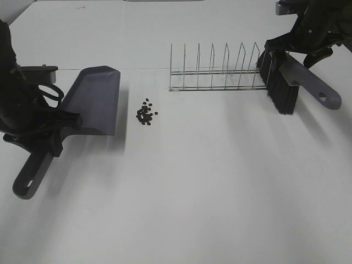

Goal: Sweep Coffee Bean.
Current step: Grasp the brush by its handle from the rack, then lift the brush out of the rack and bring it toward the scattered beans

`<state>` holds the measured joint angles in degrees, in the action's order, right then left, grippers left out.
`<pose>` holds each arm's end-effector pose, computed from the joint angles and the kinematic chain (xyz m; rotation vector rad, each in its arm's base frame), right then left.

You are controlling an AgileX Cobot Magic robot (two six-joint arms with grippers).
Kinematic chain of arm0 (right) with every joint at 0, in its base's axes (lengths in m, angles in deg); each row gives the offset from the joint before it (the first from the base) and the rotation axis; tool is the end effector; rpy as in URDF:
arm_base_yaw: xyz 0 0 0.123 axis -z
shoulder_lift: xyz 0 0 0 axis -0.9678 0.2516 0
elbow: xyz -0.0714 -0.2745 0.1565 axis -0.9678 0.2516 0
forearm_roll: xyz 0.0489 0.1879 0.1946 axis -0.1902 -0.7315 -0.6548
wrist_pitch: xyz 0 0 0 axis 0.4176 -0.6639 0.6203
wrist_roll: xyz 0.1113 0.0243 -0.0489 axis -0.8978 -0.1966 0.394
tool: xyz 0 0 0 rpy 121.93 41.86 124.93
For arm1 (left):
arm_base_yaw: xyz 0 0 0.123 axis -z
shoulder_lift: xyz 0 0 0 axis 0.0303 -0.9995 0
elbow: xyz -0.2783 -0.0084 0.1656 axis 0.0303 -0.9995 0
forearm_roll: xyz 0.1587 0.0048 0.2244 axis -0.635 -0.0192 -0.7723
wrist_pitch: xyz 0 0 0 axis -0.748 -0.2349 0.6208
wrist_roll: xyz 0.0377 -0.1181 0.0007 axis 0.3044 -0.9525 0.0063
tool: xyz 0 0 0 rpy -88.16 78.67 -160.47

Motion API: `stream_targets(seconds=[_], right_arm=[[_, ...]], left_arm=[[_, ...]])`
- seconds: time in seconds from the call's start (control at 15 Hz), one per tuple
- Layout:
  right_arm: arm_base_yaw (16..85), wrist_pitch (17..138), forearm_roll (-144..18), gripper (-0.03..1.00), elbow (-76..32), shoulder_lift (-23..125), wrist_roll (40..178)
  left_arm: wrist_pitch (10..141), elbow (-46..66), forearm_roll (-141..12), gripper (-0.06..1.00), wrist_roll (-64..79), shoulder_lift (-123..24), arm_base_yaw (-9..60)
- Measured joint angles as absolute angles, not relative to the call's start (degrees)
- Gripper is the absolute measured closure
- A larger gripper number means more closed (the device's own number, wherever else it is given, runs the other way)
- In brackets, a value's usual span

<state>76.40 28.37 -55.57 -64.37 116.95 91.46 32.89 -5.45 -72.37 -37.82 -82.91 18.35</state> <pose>0.5827 -0.0092 0.1524 -0.1081 2.7916 -0.0186 0.3529 -0.1141 0.1443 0.0626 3.0623 -0.1409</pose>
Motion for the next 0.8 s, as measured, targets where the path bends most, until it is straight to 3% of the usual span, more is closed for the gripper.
stream_targets(seconds=[0.27, 0.4, 0.8], right_arm=[[76.7, 30.8, -56.0, 0.35, -64.4, 120.3, 91.5], [76.7, 30.8, -56.1, 0.49, -64.7, 120.6, 91.5], [76.6, 22.2, -56.0, 0.50, -74.6, 121.3, 91.4]], left_arm=[[32.8, -5.5, -72.4, 0.63, -37.8, -82.9, 18.4], [32.7, -5.5, -72.4, 0.63, -37.8, -82.9, 18.4], [32.5, -5.5, -72.4, 0.63, -37.8, -82.9, 18.4]])
